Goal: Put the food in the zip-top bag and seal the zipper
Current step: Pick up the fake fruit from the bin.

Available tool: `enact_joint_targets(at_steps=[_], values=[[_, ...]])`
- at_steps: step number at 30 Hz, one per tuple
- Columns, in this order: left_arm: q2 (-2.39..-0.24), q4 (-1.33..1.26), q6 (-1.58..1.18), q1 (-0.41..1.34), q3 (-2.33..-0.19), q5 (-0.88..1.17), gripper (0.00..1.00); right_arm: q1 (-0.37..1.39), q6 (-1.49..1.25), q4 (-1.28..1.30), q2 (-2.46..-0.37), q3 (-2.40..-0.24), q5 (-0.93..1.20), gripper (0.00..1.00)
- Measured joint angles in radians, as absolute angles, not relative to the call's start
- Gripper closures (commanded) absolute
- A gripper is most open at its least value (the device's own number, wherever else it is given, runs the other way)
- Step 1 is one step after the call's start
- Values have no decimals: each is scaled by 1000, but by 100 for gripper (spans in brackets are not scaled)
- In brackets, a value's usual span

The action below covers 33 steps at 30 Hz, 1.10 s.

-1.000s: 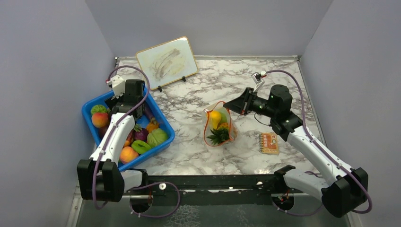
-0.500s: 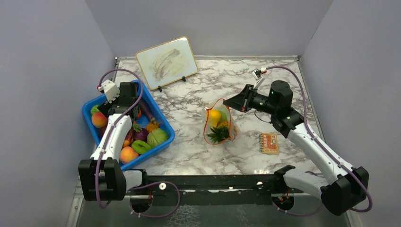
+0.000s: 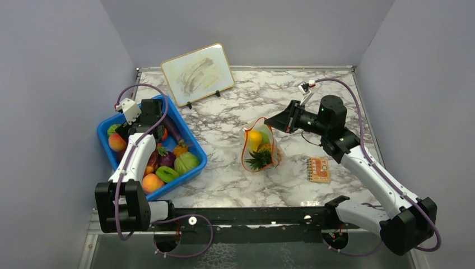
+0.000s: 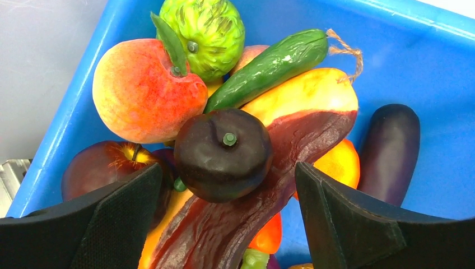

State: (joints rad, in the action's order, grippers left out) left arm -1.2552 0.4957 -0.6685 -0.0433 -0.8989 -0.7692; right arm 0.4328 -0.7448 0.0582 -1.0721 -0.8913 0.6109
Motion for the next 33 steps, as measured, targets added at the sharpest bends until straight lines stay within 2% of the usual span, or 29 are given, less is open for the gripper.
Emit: enact_joint_targets(at_steps=[8, 11, 13, 26, 33], values=[[-1267, 496, -672, -49, -895, -769, 21, 433, -745, 58, -1072, -891, 611, 99], [-1279, 496, -672, -59, -895, -768, 35, 433, -745, 58, -1072, -891, 611, 99], [-1282, 496, -676, -66, -894, -768, 38, 433, -745, 58, -1072, -891, 611, 99], [-1273, 496, -678, -70, -892, -736, 48, 433, -744, 58, -1072, -885, 611, 99], [-1159, 501, -662, -69, -867, -632, 52, 433, -743, 58, -1073, -881, 611, 99]])
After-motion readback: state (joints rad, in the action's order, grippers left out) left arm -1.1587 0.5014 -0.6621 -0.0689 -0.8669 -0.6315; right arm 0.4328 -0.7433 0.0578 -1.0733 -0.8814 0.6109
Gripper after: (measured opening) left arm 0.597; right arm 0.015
